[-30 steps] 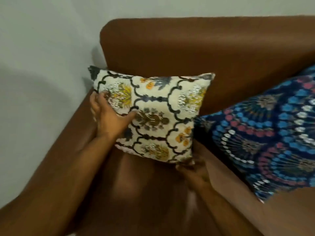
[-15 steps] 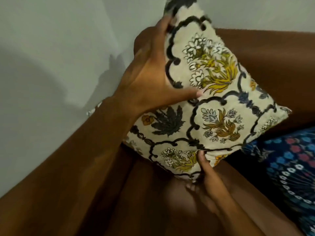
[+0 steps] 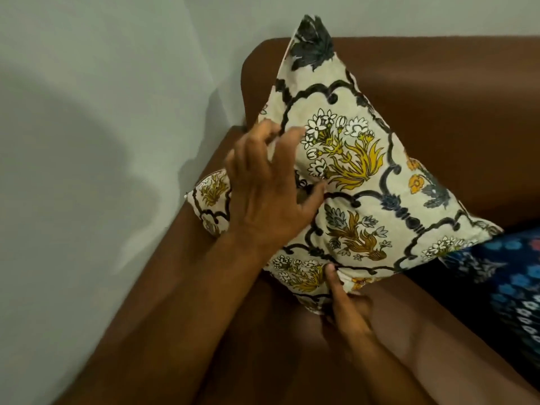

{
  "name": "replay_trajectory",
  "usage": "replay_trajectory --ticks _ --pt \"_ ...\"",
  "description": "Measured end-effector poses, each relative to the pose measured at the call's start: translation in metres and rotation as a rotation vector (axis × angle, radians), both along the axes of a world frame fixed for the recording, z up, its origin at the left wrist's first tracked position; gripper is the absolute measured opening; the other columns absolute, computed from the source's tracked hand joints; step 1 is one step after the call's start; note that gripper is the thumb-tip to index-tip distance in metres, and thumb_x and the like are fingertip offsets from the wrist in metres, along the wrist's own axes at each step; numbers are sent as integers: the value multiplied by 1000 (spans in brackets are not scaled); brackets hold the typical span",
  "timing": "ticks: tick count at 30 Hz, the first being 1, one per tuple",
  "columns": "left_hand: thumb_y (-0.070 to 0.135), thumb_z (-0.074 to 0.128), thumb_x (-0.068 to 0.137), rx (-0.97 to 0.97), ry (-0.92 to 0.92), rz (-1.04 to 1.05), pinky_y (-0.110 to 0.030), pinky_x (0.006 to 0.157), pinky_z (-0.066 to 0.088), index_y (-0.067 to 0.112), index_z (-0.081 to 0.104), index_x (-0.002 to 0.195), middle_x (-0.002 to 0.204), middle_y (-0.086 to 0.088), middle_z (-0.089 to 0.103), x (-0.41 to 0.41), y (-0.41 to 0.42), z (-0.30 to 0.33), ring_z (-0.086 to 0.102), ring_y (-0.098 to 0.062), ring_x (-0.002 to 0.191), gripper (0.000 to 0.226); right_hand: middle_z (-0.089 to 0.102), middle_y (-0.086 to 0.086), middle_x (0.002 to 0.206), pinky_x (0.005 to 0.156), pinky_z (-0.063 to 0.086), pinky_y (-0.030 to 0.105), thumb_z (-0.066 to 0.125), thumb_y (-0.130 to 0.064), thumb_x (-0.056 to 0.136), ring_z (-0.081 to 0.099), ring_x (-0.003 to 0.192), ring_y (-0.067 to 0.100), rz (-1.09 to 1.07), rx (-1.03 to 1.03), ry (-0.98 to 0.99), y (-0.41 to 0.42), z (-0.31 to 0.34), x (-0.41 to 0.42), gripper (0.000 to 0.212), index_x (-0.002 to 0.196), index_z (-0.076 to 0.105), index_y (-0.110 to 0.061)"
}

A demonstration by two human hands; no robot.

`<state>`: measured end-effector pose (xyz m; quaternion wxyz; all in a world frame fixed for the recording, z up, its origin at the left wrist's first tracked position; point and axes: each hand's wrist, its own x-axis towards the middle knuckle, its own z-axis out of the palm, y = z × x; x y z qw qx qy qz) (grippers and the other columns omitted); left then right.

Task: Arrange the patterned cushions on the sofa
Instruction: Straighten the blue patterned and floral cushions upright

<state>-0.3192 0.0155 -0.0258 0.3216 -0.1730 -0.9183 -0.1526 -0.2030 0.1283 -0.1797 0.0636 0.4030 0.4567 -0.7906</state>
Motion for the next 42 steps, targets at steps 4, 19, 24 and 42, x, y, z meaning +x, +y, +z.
replay_trajectory --ticks 4,19,24,42 --pt "35 68 80 1 31 -9 -53 100 40 26 42 130 131 -18 49 11 12 -17 42 -31 124 57 65 17 90 46 50 26 91 -33 70 59 62 24 -59 -47 -101 5 8 -1 51 109 62 -15" --pt "37 72 78 282 -487 132 -62 122 17 12 19 159 164 -25 5 101 114 -15 6 -44 151 100 77 11 122 106 51 53 76 -24 87 71 114 29 -60 -121 -178 165 34 89 44 128 69 -10" --pt "61 75 68 205 -807 -418 -69 119 16 39 -9 155 160 8 -18 148 265 -17 -6 -33 151 123 79 7 110 77 62 44 85 -34 70 74 91 24 -409 -32 -159 302 37 170 50 113 68 -16" --pt "56 89 59 -45 -803 -134 -69 118 17 30 -19 156 164 -16 3 145 345 -17 7 -38 152 148 66 8 132 96 52 66 73 4 86 69 110 36 -372 114 87 413 12 189 76 149 41 -26"
